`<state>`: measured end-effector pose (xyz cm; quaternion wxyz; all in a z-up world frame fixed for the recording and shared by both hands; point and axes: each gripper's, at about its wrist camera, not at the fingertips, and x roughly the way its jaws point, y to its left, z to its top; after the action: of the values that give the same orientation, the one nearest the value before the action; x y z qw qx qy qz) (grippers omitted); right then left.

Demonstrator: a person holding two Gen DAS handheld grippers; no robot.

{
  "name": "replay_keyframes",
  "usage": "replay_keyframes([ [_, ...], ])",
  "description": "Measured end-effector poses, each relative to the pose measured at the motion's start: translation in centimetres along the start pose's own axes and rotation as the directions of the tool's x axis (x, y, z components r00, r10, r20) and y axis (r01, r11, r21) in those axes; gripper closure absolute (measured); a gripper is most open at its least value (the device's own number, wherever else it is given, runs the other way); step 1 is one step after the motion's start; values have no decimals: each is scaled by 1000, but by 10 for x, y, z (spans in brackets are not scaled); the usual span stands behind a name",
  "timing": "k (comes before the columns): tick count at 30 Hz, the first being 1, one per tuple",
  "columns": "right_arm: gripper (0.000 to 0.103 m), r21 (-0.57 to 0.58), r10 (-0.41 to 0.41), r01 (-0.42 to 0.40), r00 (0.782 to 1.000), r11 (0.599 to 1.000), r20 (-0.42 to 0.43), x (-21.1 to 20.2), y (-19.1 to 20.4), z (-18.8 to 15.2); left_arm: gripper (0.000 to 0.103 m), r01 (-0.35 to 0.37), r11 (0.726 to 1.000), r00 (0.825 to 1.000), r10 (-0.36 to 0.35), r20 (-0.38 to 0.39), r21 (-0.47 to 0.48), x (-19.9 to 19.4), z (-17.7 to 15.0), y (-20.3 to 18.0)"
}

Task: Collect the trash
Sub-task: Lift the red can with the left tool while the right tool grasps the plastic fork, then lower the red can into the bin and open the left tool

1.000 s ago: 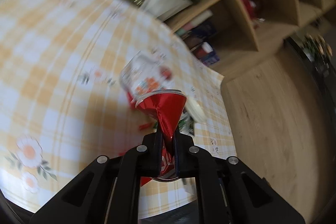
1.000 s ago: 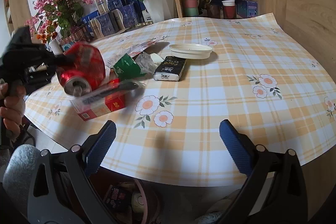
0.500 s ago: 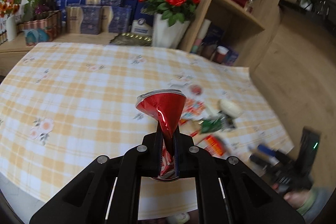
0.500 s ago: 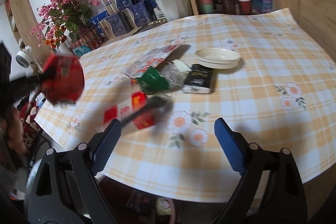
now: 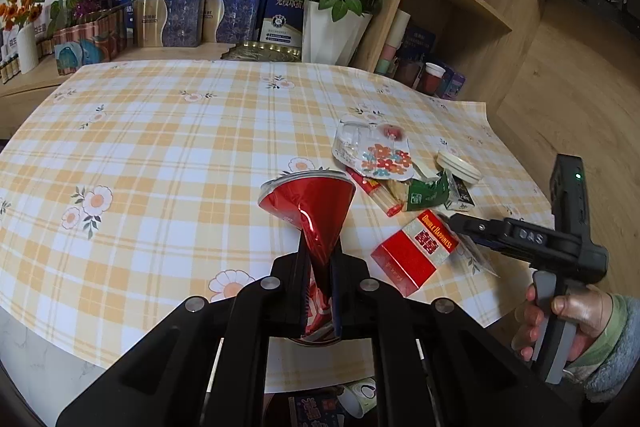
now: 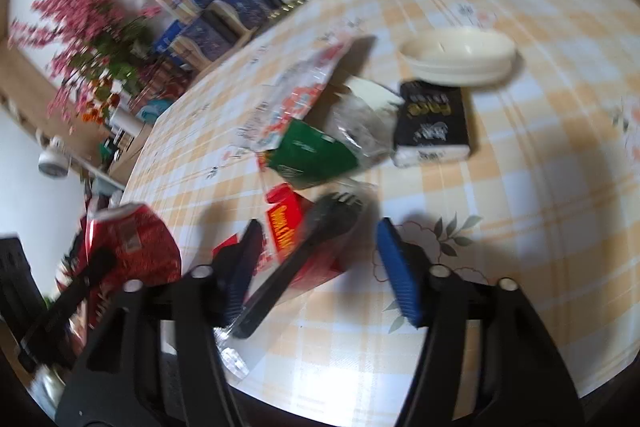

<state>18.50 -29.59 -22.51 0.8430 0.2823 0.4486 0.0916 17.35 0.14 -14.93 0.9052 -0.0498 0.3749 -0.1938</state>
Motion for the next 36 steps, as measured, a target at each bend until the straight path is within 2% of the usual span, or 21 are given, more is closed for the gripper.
replay_keyframes([
  [3,52,23,14,-14,1000,1000,-22,5,-3,-1,94,1,1000,1000,-1,-5,8,1,-2,-3],
  [5,59,18,17,-16,1000,1000,-25,6,-3,-1,94,3,1000,1000,-3,-7,8,2,-3,-4],
  [7,76,27,41,-40,999,999,-31,5,-4,-3,94,8,1000,1000,-8,-4,12,1,-3,-5],
  [9,86,25,40,-40,999,999,-4,0,-3,-3,94,10,1000,1000,-10,2,20,0,-2,-8],
  [12,92,5,10,-11,999,1000,41,-12,-4,-4,94,16,999,1000,-17,13,33,-6,0,-12],
  [17,93,-18,-9,11,994,1000,106,-35,-4,-10,94,27,999,999,-28,26,38,-16,2,-17],
  [27,94,-45,-19,28,984,999,178,-75,-2,-33,94,50,998,998,-51,44,34,-45,-5,-28],
  [36,94,-165,-13,49,976,985,216,-107,18,-71,94,66,996,997,-69,40,65,-76,-24,-39],
])
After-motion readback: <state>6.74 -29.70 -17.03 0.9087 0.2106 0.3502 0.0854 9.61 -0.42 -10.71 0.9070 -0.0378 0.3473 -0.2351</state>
